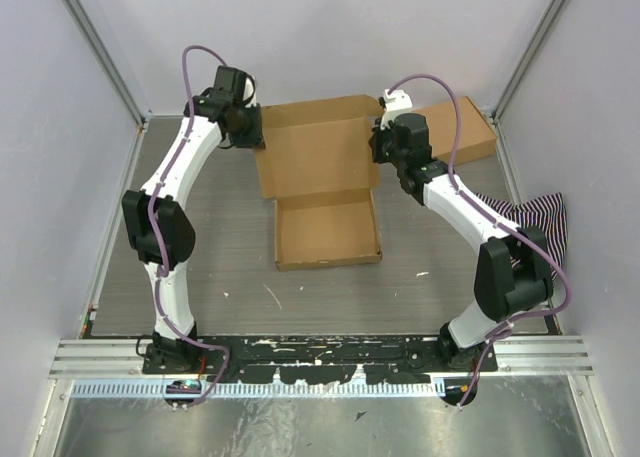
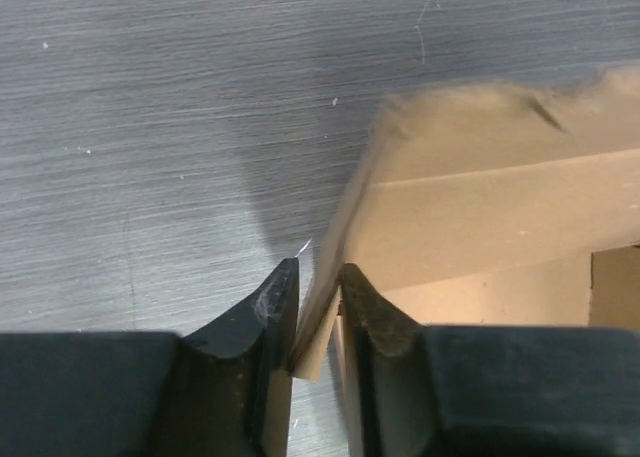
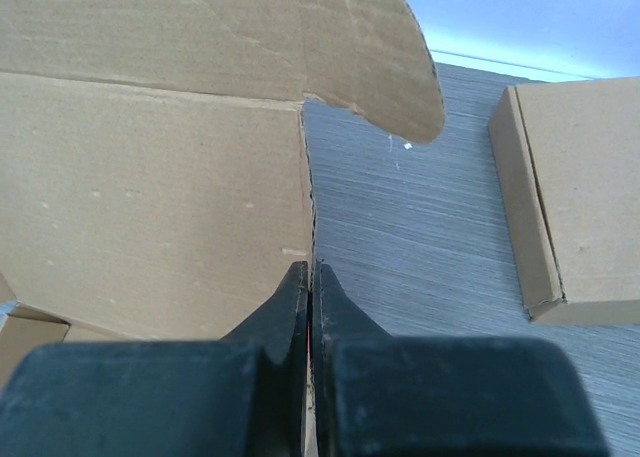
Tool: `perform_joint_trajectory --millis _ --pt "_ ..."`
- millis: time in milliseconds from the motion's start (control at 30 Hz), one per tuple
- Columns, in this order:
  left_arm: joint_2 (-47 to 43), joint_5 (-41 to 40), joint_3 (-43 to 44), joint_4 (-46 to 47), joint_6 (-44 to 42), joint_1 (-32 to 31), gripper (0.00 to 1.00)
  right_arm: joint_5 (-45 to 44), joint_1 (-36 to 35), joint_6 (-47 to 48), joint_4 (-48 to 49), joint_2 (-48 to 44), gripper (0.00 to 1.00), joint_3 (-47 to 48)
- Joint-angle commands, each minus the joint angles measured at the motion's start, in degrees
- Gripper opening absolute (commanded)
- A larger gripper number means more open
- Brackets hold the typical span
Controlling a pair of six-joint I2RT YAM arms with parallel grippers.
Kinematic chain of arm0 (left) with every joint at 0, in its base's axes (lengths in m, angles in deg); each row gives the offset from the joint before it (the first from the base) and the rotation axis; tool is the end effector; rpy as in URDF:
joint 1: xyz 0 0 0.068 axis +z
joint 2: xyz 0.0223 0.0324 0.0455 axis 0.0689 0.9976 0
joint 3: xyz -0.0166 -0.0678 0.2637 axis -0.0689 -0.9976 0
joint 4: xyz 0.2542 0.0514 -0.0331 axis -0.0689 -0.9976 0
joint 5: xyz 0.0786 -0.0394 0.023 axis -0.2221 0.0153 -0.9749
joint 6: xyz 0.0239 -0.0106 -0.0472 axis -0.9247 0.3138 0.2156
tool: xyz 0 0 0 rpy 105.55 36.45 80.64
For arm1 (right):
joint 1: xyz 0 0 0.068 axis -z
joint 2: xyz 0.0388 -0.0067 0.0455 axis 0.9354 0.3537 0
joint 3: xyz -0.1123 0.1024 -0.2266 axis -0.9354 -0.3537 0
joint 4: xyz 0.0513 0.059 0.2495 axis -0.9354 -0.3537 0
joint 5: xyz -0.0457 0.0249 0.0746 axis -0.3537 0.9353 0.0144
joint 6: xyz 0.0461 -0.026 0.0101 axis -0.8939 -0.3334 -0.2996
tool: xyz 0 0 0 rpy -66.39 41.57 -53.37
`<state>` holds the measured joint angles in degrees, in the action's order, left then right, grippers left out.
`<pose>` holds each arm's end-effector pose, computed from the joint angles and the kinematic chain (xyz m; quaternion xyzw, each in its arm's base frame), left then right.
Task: Fold the paper box
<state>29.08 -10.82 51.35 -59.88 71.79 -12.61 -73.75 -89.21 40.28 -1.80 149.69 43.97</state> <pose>0.4320 -0.1309 0.3294 0.0152 0.9406 -0.1233 0.3161 0.3545 0.1277 0.3111 -0.1138 0.8027 0.1077 0.5754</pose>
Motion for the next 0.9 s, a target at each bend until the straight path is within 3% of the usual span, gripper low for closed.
perform_joint_trajectory --millis 0,67,100,233,500,733,867 --pt "-1.6 1.6 1.8 -0.5 -0.7 0.1 0.18 0.9 -0.3 1.2 1.3 -2.3 0.01 3.3" --pt "-2.0 2.0 1.9 -1.0 -0.8 0.1 0.02 0.9 -0.3 0.9 -1.1 -1.3 0.03 5.1" --pt "-2.3 2.1 2.0 -1.2 -0.9 0.1 0.00 0.9 -0.2 0.8 -2.7 -0.6 0.08 6.5" --pt "-4.1 1.8 1.0 0.0 -1.5 -0.1 0.00 0.2 -0.3 0.6 -13.7 3.1 0.30 14.2" --pt "-11.1 1.2 -7.3 10.6 -3.8 -0.3 0.00 -0.4 0.3 0.7 -26.2 8.4 0.41 24.6" --pt "-17.8 0.8 -17.5 23.4 -8.9 -0.7 0.00 -2.6 1.3 1.1 -27.0 7.8 0.55 26.3" --pt "-18.4 3.4 -20.0 26.3 -10.7 -0.6 0.00 -1.8 2.0 1.7 -26.9 8.1 0.59 27.8"
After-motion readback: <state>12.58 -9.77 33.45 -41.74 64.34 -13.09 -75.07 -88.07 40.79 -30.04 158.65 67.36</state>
